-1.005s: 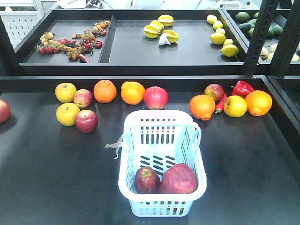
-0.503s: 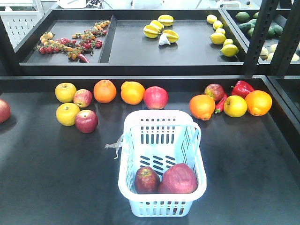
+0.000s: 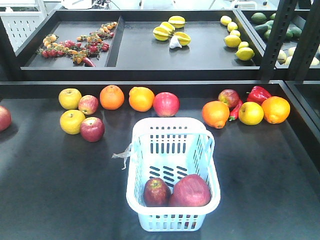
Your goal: Pick three apples into basket with both arms
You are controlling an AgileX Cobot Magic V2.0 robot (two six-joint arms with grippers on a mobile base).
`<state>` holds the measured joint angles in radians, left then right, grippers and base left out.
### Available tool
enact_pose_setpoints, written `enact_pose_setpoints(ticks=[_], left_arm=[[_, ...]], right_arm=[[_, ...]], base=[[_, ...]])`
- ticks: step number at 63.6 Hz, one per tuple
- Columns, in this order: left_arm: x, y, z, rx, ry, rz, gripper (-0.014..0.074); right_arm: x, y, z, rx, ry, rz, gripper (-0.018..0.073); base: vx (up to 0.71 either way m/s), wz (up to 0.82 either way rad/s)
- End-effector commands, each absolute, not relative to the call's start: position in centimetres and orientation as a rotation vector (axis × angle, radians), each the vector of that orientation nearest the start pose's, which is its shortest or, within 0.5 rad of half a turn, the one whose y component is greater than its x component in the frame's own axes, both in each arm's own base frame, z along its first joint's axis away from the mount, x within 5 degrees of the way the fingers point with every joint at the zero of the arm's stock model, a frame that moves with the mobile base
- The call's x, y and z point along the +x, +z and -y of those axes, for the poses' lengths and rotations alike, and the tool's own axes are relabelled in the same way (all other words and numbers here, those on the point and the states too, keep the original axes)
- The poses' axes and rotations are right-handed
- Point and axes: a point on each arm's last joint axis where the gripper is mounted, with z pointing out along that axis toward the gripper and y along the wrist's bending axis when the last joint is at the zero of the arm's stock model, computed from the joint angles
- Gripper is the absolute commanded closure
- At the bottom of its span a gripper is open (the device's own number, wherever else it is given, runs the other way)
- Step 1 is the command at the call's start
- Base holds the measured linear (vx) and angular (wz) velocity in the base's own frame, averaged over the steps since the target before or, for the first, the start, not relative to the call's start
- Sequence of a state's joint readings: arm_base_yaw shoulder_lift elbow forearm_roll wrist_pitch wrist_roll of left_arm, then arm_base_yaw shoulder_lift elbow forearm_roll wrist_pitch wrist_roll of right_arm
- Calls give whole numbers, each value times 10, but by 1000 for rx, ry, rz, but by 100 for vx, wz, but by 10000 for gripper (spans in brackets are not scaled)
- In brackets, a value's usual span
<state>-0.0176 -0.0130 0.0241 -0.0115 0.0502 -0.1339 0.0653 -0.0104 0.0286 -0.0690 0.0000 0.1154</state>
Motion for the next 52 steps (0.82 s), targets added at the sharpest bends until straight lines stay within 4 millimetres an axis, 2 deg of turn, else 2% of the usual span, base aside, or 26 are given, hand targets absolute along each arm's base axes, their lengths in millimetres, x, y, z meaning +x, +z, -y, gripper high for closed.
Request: enact_pose_setpoints(ticks=[1, 52], left_arm=[[56, 201, 1, -107, -144, -1472, 603], [56, 201, 1, -107, -144, -1472, 603]], right_arm=[[56, 206, -4, -14, 88, -1433, 568], [56, 206, -4, -16, 85, -1434, 568]], base=[[0, 0], [0, 0]])
